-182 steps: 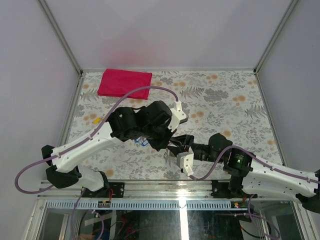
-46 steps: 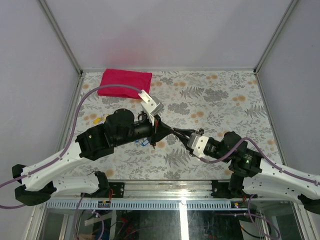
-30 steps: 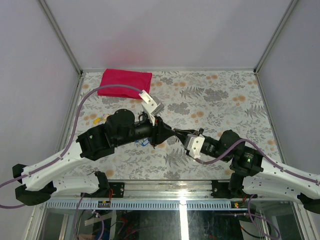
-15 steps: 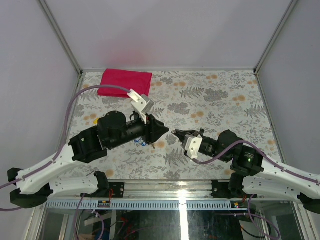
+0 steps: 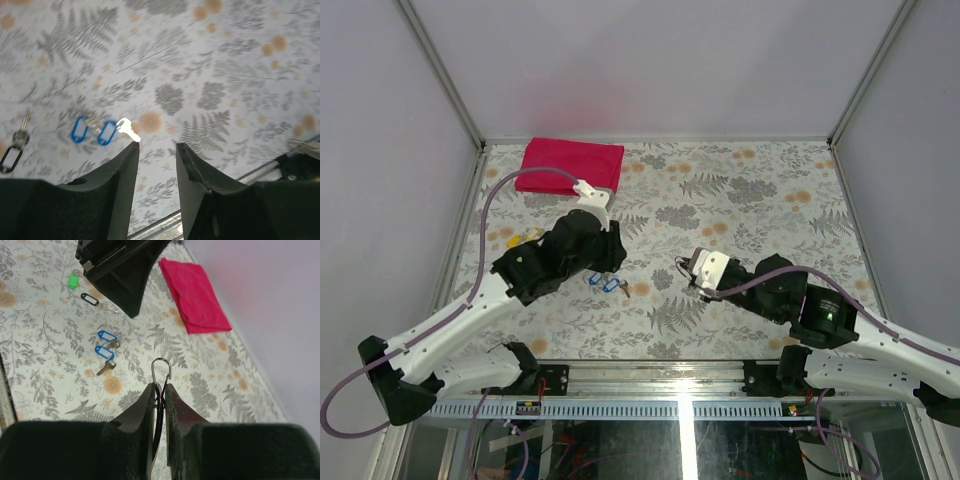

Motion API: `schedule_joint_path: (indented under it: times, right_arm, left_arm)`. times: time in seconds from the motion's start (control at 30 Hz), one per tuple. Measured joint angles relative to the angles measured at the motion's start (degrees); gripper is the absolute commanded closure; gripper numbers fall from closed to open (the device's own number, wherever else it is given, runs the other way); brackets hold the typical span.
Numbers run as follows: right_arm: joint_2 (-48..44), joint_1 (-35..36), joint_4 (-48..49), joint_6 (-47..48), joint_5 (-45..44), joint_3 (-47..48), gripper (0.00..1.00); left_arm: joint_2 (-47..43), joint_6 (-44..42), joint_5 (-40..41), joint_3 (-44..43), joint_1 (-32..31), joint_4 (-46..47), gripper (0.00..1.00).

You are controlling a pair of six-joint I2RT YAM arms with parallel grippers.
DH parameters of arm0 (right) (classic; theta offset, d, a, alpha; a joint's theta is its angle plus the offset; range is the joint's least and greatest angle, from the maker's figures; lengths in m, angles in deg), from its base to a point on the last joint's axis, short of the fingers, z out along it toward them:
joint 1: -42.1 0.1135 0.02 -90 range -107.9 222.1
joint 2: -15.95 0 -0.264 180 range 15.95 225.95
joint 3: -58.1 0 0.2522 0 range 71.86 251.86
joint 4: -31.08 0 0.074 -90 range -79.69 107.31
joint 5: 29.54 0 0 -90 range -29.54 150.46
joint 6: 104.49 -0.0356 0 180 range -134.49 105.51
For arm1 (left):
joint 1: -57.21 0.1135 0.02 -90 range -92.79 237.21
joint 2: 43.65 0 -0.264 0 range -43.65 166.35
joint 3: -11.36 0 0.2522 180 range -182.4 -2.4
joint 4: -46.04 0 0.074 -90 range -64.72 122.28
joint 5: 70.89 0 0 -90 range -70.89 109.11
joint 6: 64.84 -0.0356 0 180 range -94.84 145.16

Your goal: Put the keys on the keyring

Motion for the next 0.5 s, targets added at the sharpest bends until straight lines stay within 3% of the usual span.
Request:
schedule_joint_path:
  times: [0.3, 0.5]
  right_arm:
    - [1.6, 0.0, -7.3, -11.1, -2.3, 1.5, 1.00]
    - [1.6, 0.0, -7.8, -14.5, -1.6, 1.2, 1.00]
  left_arm:
    - [3.7, 4.3, 0.1, 10.2, 11.6, -1.0, 0.61]
    - [12.0, 4.4, 0.0, 12.1, 12.2, 1.0, 0.53]
